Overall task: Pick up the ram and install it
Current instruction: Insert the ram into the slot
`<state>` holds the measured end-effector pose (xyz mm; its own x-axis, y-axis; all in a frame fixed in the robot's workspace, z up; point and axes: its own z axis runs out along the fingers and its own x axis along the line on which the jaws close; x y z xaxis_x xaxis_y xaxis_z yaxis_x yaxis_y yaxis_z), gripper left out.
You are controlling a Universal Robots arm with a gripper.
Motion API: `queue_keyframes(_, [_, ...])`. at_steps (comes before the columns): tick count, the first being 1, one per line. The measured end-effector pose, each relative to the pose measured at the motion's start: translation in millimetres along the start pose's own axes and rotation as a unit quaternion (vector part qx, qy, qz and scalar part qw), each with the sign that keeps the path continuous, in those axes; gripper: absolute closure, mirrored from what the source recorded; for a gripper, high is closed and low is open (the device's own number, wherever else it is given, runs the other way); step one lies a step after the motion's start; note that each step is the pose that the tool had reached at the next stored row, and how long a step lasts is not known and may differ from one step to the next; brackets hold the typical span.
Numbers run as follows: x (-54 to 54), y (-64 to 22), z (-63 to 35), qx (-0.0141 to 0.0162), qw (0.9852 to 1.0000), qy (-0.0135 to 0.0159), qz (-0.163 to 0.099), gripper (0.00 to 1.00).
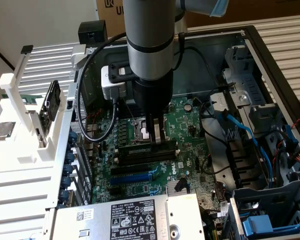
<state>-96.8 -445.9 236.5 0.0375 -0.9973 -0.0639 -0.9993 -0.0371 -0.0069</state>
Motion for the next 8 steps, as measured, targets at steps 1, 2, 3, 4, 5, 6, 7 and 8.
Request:
queue_keyframes(1, [0.0,0.4,0.0,0.0000,1.0000,0.0000,0.000,0.86])
queue_keyframes(2, [0.0,0.9,0.0,0.0001,1.0000,0.0000,0.000,0.86])
queue_keyframes(3, [0.0,1.2,0.1,0.0002,1.0000,0.0000,0.000,0.86])
queue_keyframes(4, [0.0,1.5,0.2,0.0005,1.0000,0.0001,0.000,0.86])
queue_keyframes(5, [-0.9,3.0,1.6,0.0026,1.0000,0.0008,0.000,0.86])
queue_keyframes(6, [-1.2,3.4,2.0,0.0031,1.0000,0.0008,0.000,0.86])
queue_keyframes(7, [-1.9,5.2,3.6,0.0049,1.0000,0.0009,0.000,0.86])
queue_keyframes(8, [-1.9,5.4,4.2,0.0051,1.0000,0.0009,0.000,0.86])
